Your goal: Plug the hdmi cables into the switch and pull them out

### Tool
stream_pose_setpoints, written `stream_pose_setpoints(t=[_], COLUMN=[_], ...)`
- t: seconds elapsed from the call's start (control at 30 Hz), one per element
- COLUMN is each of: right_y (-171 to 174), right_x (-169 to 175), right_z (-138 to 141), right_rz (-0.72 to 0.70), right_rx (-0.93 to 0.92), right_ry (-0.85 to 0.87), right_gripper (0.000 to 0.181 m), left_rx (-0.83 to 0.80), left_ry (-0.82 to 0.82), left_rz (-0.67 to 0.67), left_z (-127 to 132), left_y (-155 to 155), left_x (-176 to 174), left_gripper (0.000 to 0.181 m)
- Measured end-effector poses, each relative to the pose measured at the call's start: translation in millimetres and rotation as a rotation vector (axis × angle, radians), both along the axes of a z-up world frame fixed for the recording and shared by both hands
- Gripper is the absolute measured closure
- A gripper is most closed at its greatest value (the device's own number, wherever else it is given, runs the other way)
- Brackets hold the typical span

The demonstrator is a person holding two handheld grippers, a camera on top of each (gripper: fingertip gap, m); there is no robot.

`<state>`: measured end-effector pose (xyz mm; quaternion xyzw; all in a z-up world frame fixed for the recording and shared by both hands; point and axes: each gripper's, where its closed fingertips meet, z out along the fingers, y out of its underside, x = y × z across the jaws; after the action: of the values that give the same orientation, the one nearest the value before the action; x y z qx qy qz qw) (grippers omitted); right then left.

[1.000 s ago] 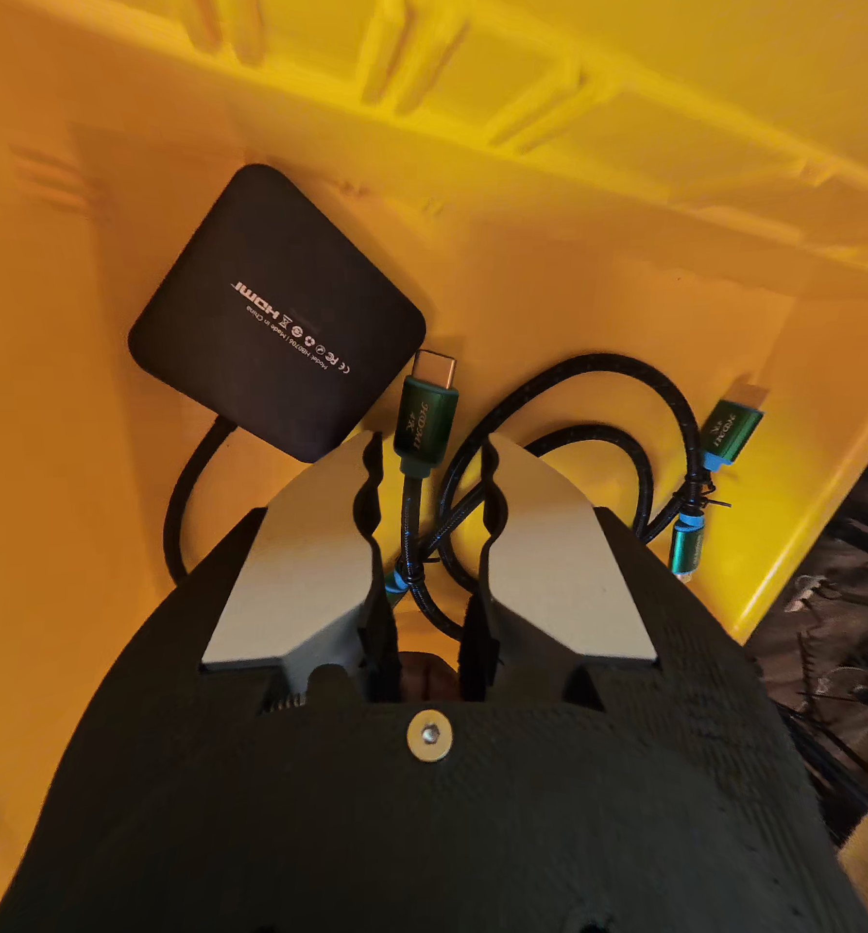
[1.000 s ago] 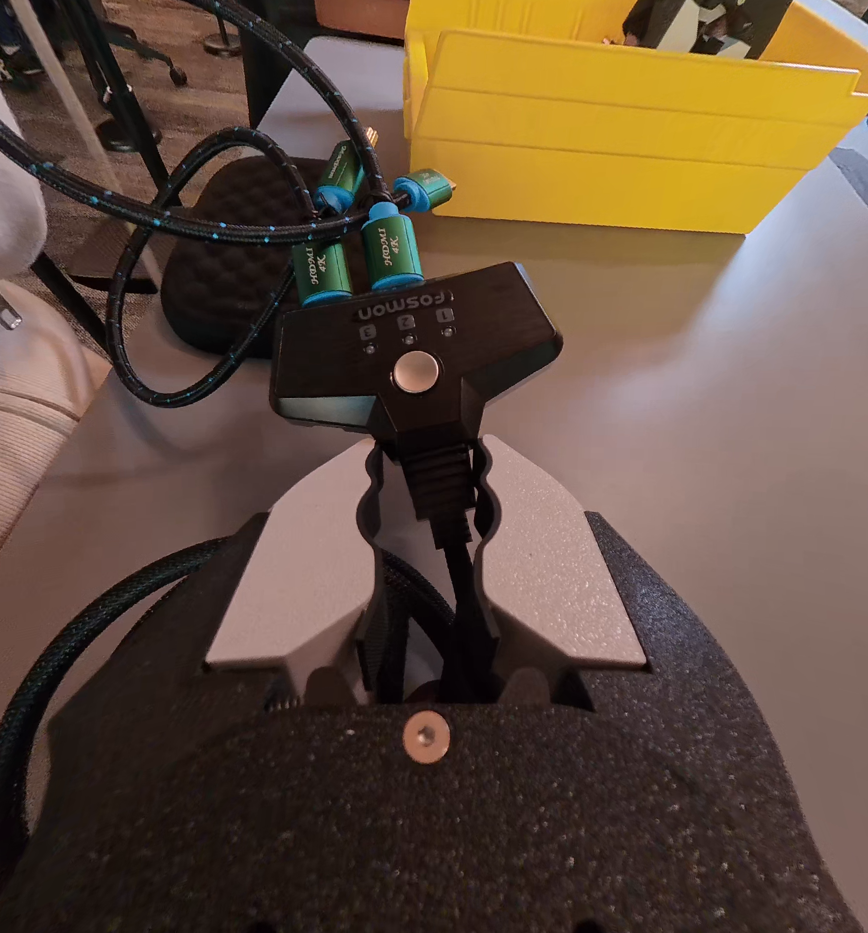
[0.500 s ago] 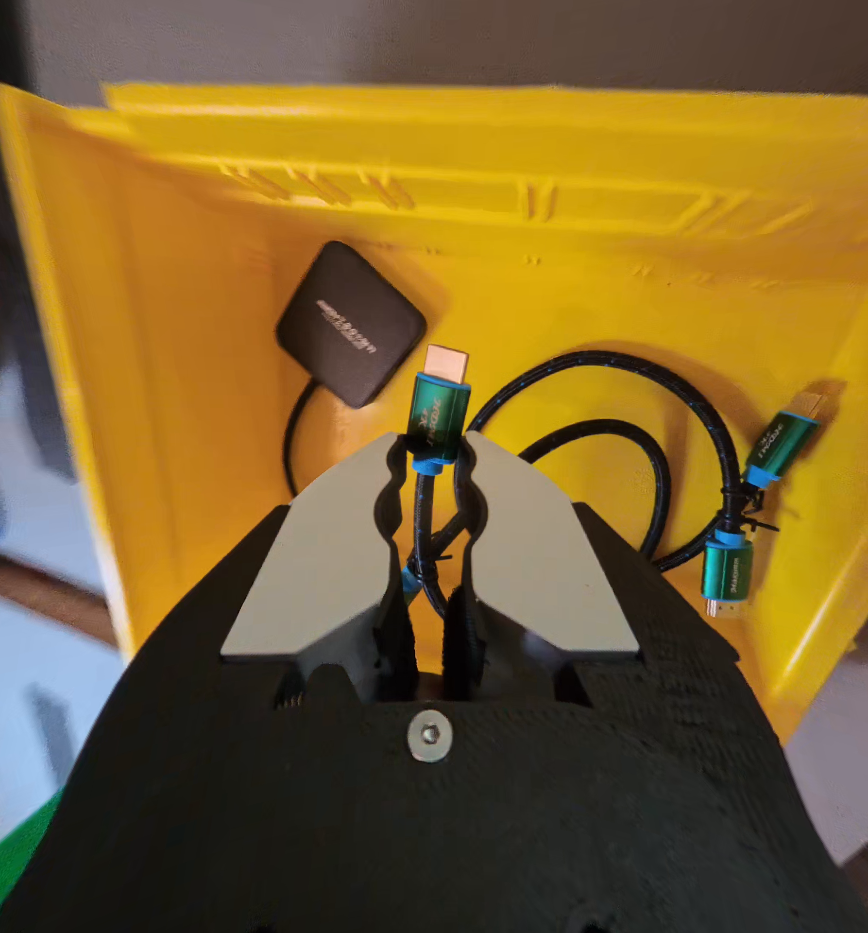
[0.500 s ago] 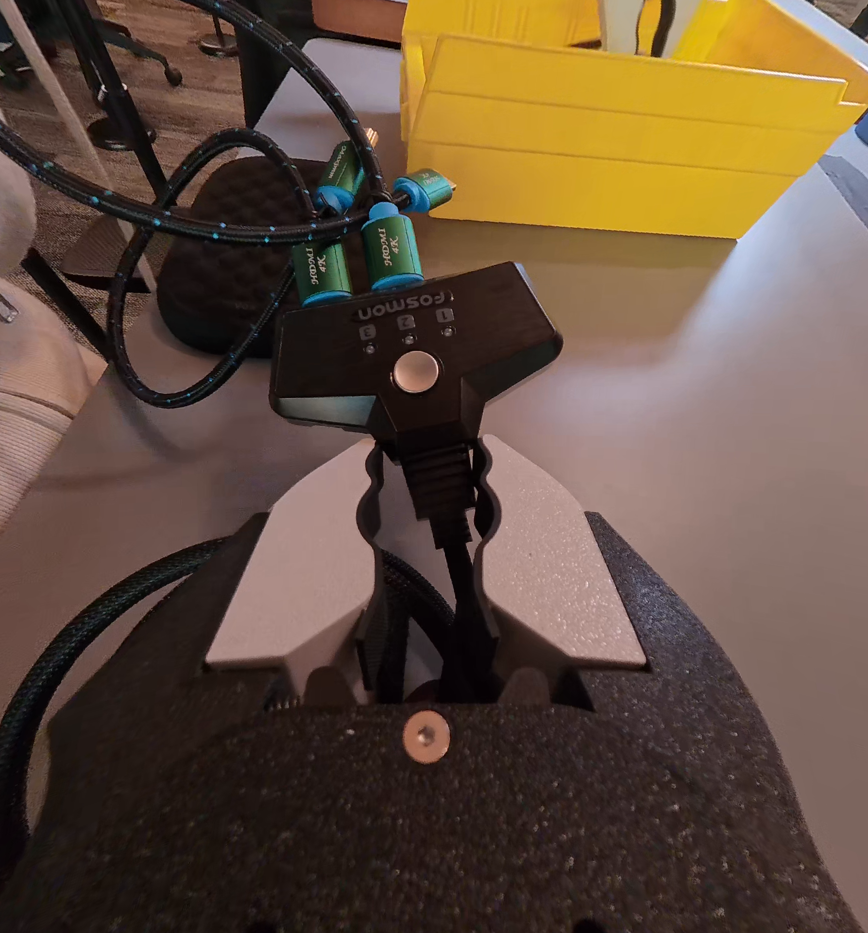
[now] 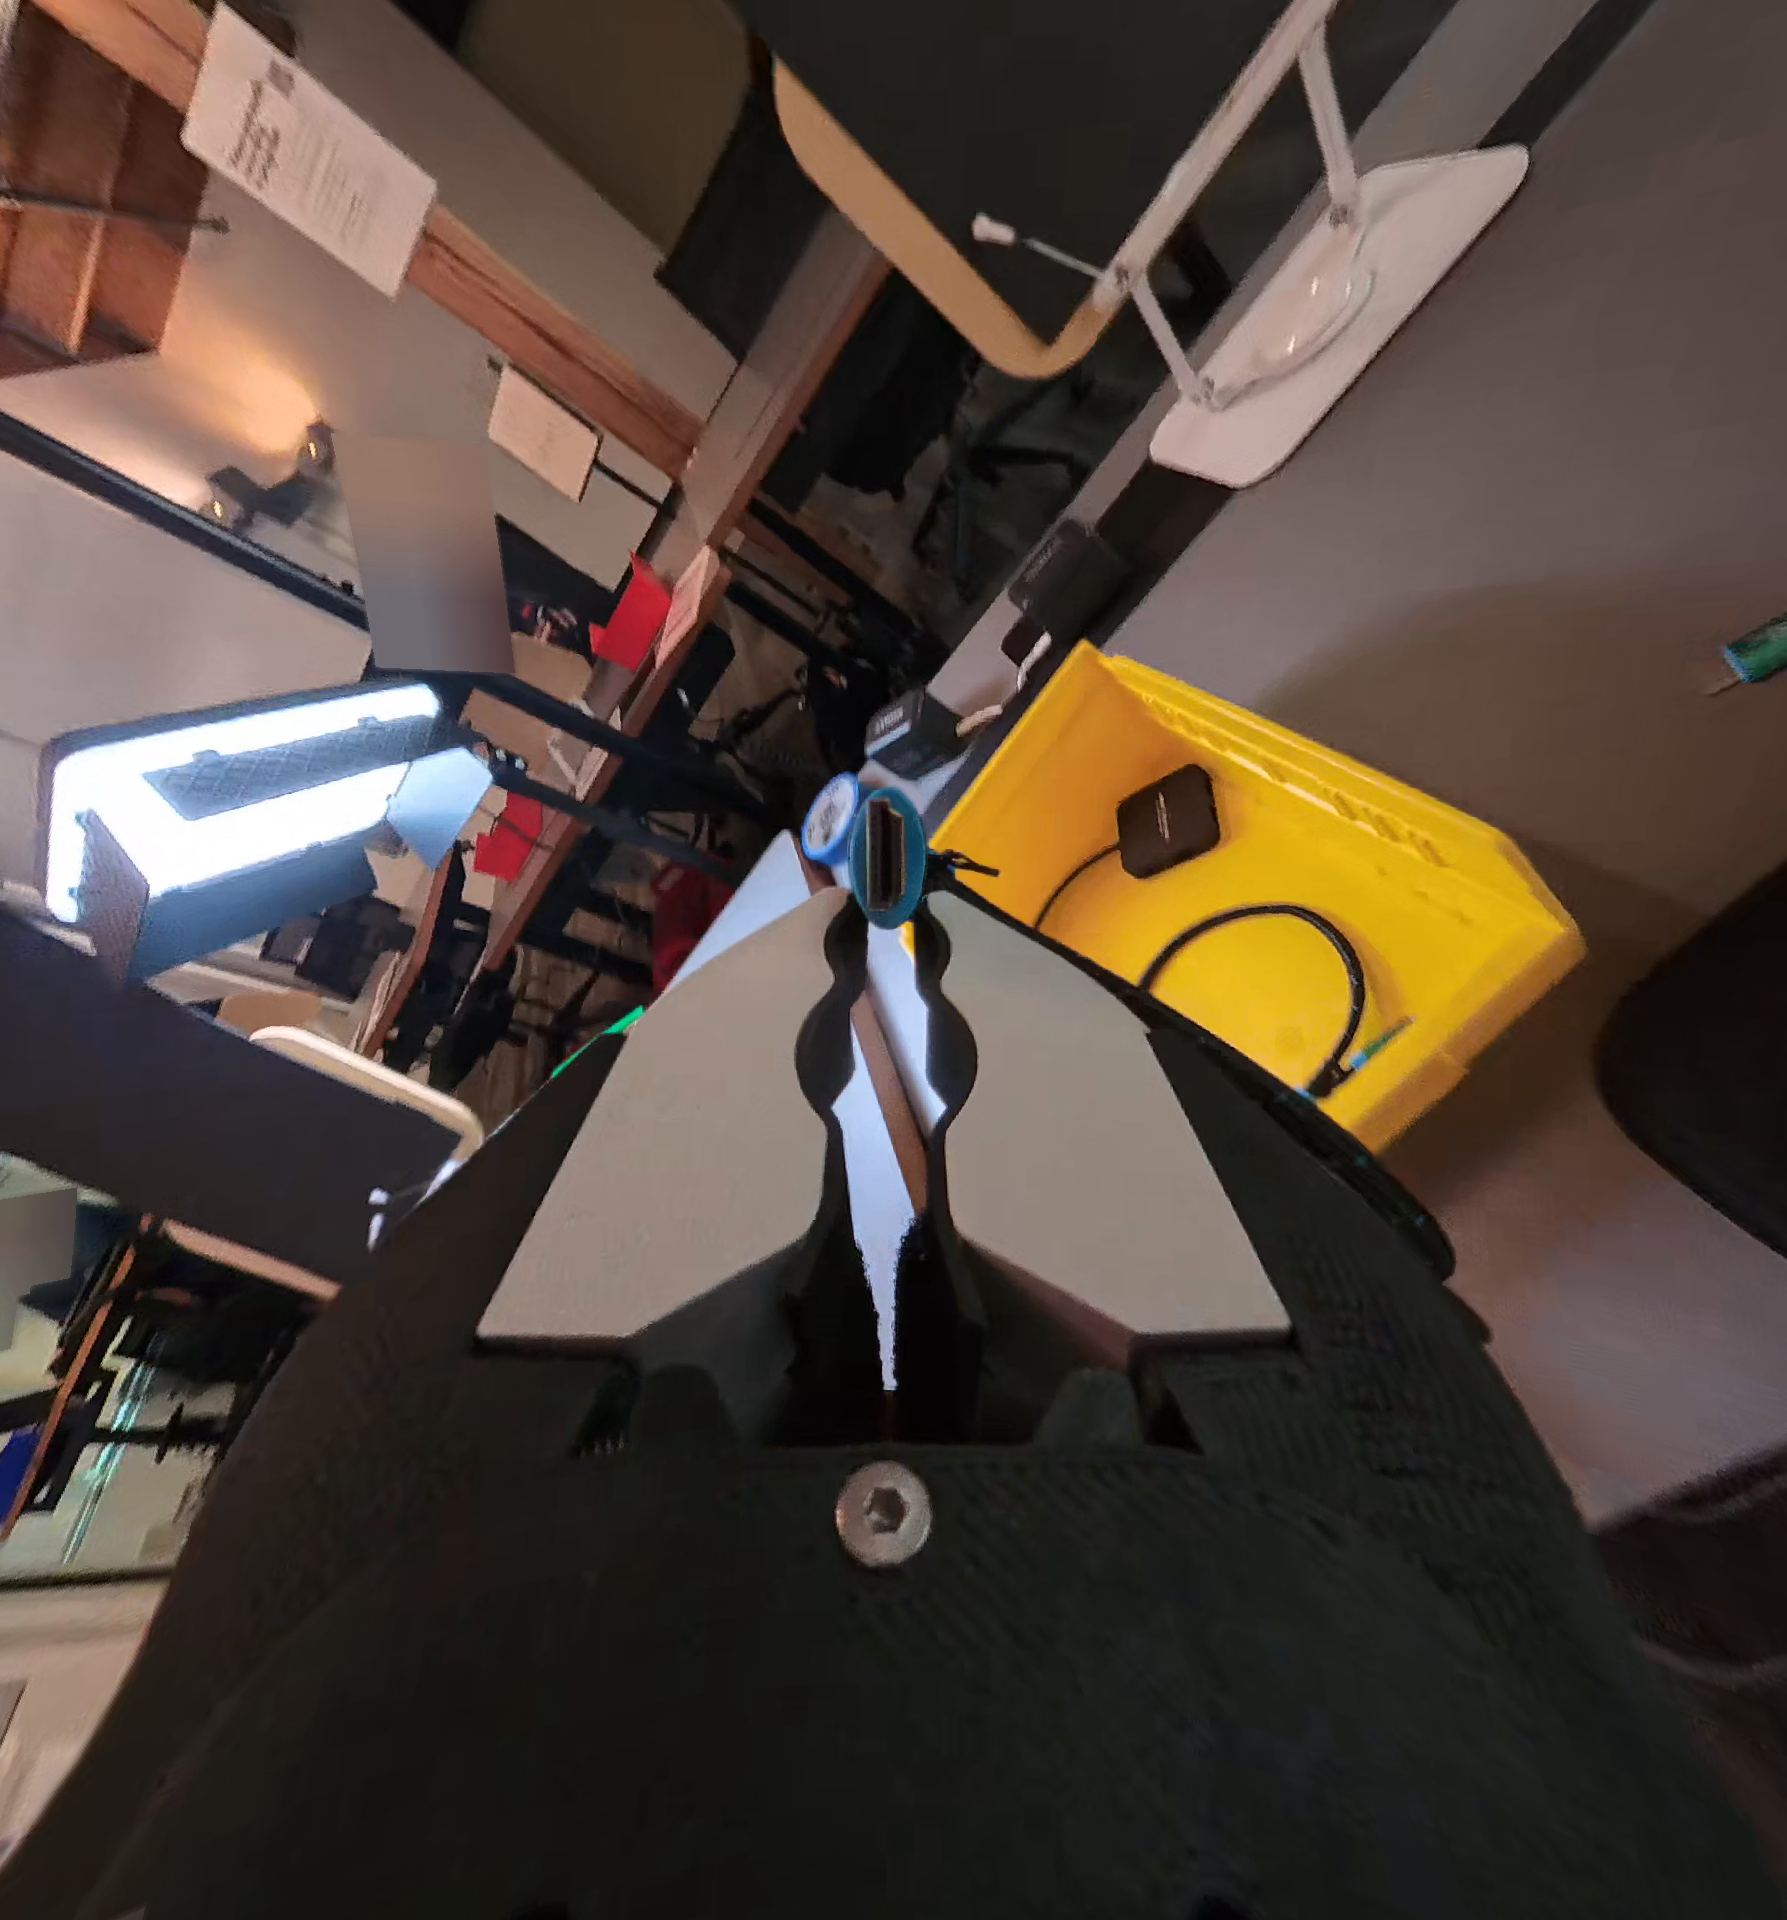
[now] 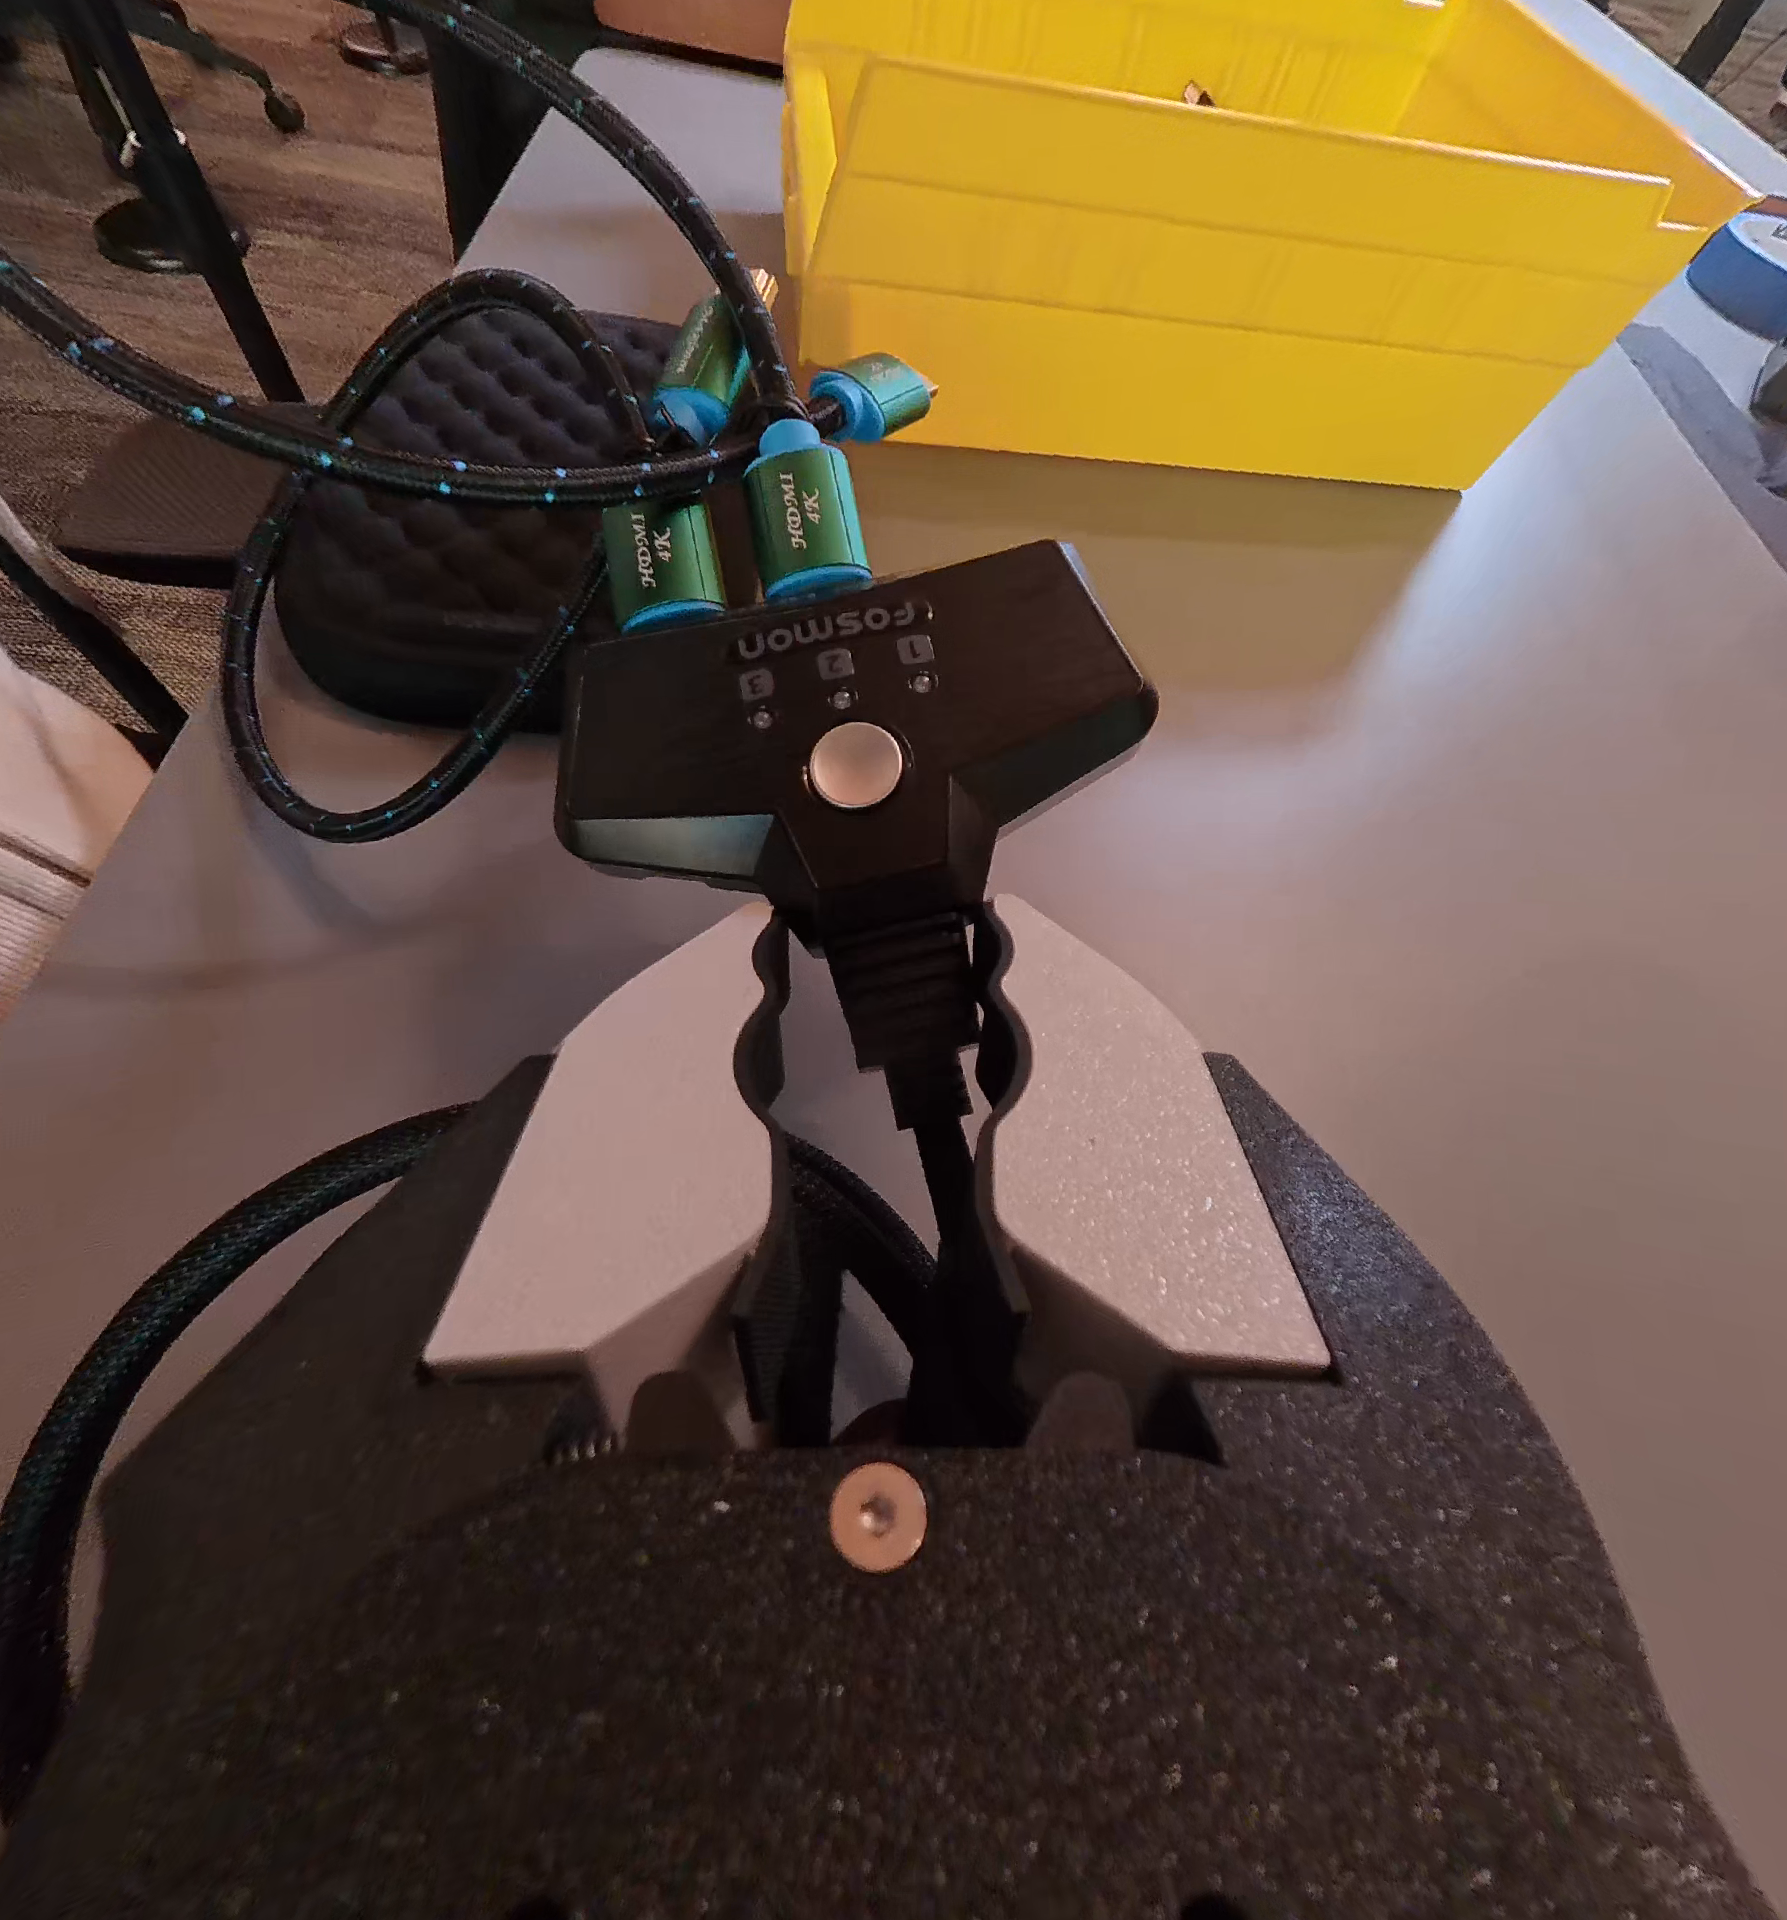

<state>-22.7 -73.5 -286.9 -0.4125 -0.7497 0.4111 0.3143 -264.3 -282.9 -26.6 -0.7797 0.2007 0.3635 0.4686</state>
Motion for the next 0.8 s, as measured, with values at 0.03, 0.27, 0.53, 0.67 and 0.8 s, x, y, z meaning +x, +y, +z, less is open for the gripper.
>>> stream_pose_setpoints(t=[0.03, 0.27, 0.53, 0.67, 0.8], right_y=[0, 15, 24, 21, 20], right_x=[0, 7, 10, 10, 9], right_z=[0, 4, 1, -3, -4], right_rz=[-0.002, -0.010, -0.011, 0.004, 0.006], right_rx=[0.000, 0.013, -0.002, -0.005, -0.007], right_ry=[0.001, 0.014, 0.006, -0.012, -0.018], right_gripper=[0.147, 0.147, 0.147, 0.147, 0.147], left_rx=[-0.042, -0.546, -0.560, -0.526, -0.493], left_ry=[0.000, -0.086, -0.502, -0.794, -0.814], left_rz=[0.016, 0.081, -0.109, -0.229, -0.371], left_z=[-8, -207, -295, -284, -273], left_y=[-5, 16, 48, 45, 48], left_x=[14, 97, 126, 133, 142], left_gripper=[0.173, 0.173, 0.180, 0.168, 0.168])
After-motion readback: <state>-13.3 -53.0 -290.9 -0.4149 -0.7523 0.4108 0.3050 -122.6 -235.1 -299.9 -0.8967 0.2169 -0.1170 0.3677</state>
